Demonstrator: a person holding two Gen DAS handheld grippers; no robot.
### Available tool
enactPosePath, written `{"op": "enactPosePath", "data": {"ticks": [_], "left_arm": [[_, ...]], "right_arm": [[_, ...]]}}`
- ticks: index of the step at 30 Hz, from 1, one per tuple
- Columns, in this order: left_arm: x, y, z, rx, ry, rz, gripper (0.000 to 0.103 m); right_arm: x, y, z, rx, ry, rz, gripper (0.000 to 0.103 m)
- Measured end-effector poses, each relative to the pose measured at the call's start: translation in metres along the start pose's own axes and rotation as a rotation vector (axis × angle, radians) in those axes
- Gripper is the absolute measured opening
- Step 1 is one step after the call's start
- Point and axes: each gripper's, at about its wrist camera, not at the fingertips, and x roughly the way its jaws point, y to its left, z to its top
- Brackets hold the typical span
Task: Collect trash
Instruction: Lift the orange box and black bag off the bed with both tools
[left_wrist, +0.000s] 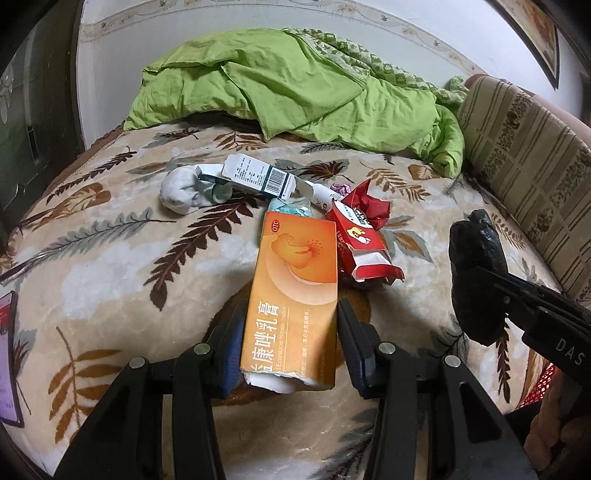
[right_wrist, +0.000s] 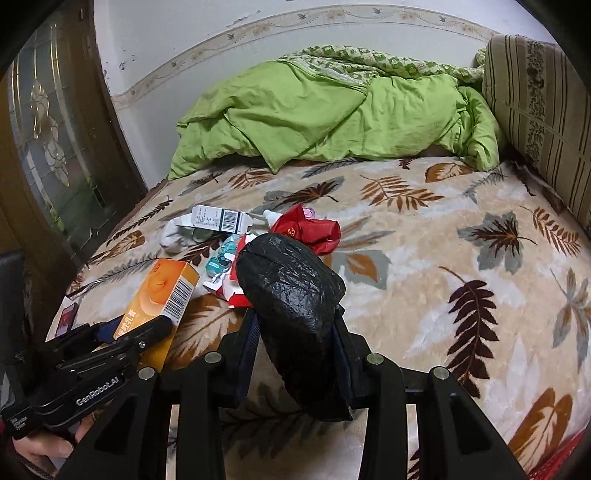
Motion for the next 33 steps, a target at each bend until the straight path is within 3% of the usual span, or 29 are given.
{"op": "enactPosePath", "data": {"ticks": [33], "left_arm": [[0.0049, -0.0019, -0.0009, 0.008, 0.007, 0.002, 0.045]], "right_arm": [[-0.0003, 0.0011, -0.0003, 0.000, -0.002, 0.008, 0.040]]}}
